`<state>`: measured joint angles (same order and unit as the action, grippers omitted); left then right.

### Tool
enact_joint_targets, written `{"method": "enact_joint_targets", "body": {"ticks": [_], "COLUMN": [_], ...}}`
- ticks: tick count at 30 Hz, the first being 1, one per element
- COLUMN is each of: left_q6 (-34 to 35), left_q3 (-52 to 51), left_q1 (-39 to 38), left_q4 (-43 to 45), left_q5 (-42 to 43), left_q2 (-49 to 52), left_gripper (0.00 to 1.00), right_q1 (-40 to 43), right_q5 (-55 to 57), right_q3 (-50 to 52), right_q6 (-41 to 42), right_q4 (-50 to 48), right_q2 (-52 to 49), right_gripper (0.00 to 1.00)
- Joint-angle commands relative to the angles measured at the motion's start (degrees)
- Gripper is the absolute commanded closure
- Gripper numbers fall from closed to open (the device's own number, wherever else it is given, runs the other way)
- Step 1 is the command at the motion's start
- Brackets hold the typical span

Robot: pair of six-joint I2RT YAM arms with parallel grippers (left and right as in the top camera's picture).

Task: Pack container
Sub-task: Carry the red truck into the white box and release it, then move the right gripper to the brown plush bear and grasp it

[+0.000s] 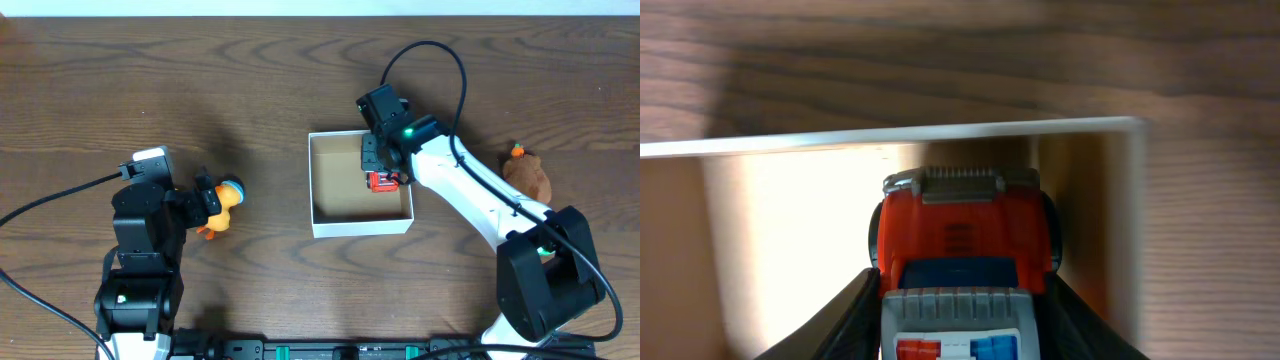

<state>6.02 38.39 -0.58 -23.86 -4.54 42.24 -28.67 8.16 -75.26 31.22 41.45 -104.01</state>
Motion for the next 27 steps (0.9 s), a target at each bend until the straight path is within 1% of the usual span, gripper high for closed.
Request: {"method": "enact_joint_targets", "body": {"ticks": [1, 2, 3, 4, 5, 8, 10, 14, 17, 21, 23, 27], "left_q6": [0.28, 0.28, 0.28, 0.28, 0.28, 0.28, 0.28, 0.28, 0.28, 0.28, 0.28, 0.28], "left_q3": [1.6, 1.6, 1.6, 1.6, 1.6, 1.6, 1.6, 1.6, 1.6, 1.6, 1.6, 1.6], "left_q1": [0.09, 0.09, 0.09, 0.09, 0.09, 0.09, 0.09, 0.09, 0.09, 0.09, 0.09, 0.09], "left_q4": [-0.11, -0.11, -0.11, -0.11, -0.11, -0.11, -0.11, -0.11, -0.11, -0.11, -0.11, -0.11], "left_q5": [-0.66, -0.66, -0.66, -0.66, -0.66, -0.66, -0.66, -0.66, -0.66, -0.66, -0.66, -0.66], "left_q2": [0.0, 0.0, 0.0, 0.0, 0.0, 0.0, 0.0, 0.0, 0.0, 0.0, 0.0, 0.0], "left_gripper": [0.02, 0.02, 0.02, 0.02, 0.02, 0.02, 0.02, 0.02, 0.02, 0.02, 0.02, 0.02], "right_q1": [1.14, 1.18, 1.18, 1.16, 1.14, 1.01, 0.94, 0.96, 0.96, 1.25, 2.38, 8.96], "right_q5": [0.81, 0.59, 0.57, 0.57, 0.55, 0.57, 0.59, 0.61, 0.59, 0.66, 0.85, 0.48], "right_q3": [-0.79, -0.79, -0.79, -0.79, -0.79, -0.79, -0.79, -0.79, -0.83, -2.62, -5.55, -10.84], "right_q6": [-0.74, -1.09, -1.11, -1.11, -1.09, -1.09, -1.09, -1.4, -2.89, -7.85, -9.62, -12.59], "right_q4": [0.37, 0.55, 0.68, 0.9, 1.25, 1.46, 1.4, 0.61, -0.96, -2.82, -1.51, 2.51], "right_q2": [-0.17, -0.17, -0.17, -0.17, -0.17, -0.17, -0.17, -0.15, 0.15, 2.64, 4.83, 10.4], "right_gripper": [0.99, 0.98, 0.95, 0.9, 0.82, 0.54, 0.39, 0.31, 0.3, 0.3, 0.24, 0.02]}}
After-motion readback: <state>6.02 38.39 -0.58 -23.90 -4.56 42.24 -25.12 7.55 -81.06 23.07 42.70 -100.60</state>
